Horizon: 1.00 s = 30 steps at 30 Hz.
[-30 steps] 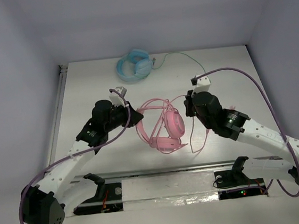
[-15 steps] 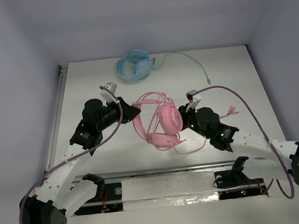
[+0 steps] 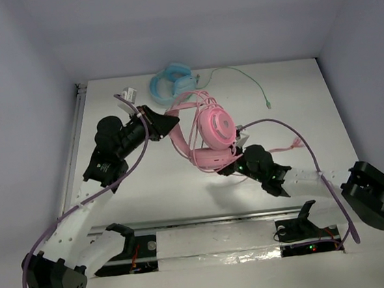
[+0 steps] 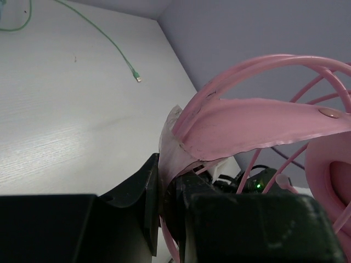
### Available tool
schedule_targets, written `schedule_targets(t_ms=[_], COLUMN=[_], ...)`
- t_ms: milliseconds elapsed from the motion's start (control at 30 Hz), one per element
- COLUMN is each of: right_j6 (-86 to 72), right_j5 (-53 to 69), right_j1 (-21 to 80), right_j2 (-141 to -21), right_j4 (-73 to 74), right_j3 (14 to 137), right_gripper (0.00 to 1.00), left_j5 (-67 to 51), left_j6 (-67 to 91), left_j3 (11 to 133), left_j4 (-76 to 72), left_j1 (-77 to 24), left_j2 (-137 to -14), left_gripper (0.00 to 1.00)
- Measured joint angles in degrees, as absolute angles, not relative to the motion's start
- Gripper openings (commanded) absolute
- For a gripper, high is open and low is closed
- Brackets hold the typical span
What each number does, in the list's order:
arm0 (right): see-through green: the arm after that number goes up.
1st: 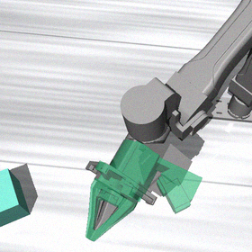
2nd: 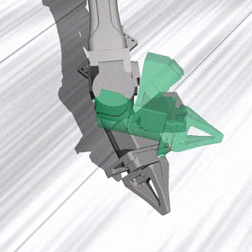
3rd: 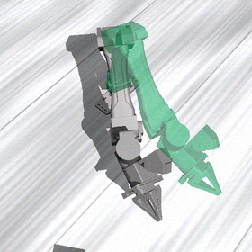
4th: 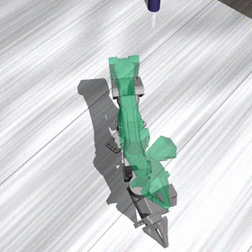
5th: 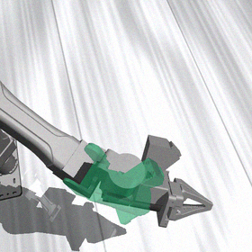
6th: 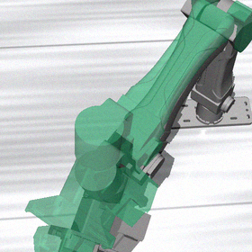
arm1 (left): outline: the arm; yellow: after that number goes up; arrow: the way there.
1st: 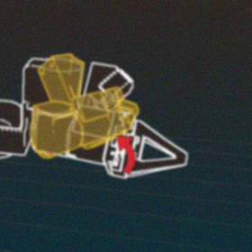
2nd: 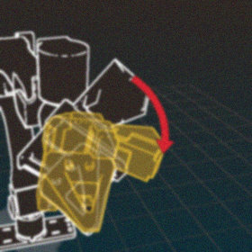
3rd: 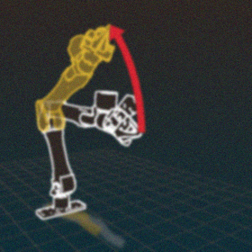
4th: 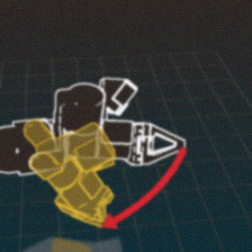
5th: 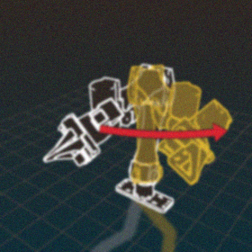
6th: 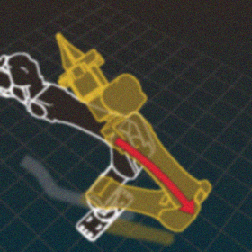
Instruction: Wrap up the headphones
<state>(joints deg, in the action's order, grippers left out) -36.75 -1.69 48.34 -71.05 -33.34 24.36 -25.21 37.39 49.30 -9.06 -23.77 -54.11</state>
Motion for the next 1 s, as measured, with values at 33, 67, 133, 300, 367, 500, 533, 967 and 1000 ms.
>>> schedule_targets(t_ms=[33,67,133,300,367,500,533,967,1000], right_j6=[-37.1,-37.5,-38.5,-41.3,-42.2,-43.9,-44.2,-48.1,-48.3], right_j5=[-1.7,-1.7,-1.5,-1.6,-1.8,-2.6,-2.7,-2.7,-2.9], right_j1=[48.3,48.3,48.3,48.3,48.3,48.3,48.3,50.6,51.1], right_j2=[-71.8,-72.5,-73.6,-75.2,-75.4,-75.7,-76.0,-83.4,-83.5], right_j4=[-34.2,-34.9,-36.7,-39.7,-40.2,-41.2,-41.6,-49.6,-49.9], right_j3=[24.3,24.1,23.3,19.0,17.2,14.7,14.4,11.3,11.1], right_gripper=[0.27,0.28,0.29,0.39,0.43,0.44,0.44,0.47,0.47], left_j5=[-25.0,-24.9,-24.4,-23.9,-23.9,-24.0,-24.0,-22.0,-21.6], left_j6=[37.9,38.4,39.5,43.0,44.4,47.3,47.8,50.1,50.1], left_j3=[50.0,50.6,51.5,51.9,51.9,51.9,52.0,52.6,52.6], left_j4=[-9.2,-9.5,-10.4,-12.8,-14.4,-17.3,-17.8,-19.2,-19.1], left_j1=[-23.8,-23.8,-23.7,-22.4,-22.0,-20.9,-20.8,-18.5,-18.2], left_j2=[-54.7,-55.2,-56.1,-56.7,-57.0,-57.7,-57.9,-58.3,-58.3], left_gripper=[0.00,0.00,0.00,0.00,0.00,0.00,0.00,0.00,0.00])
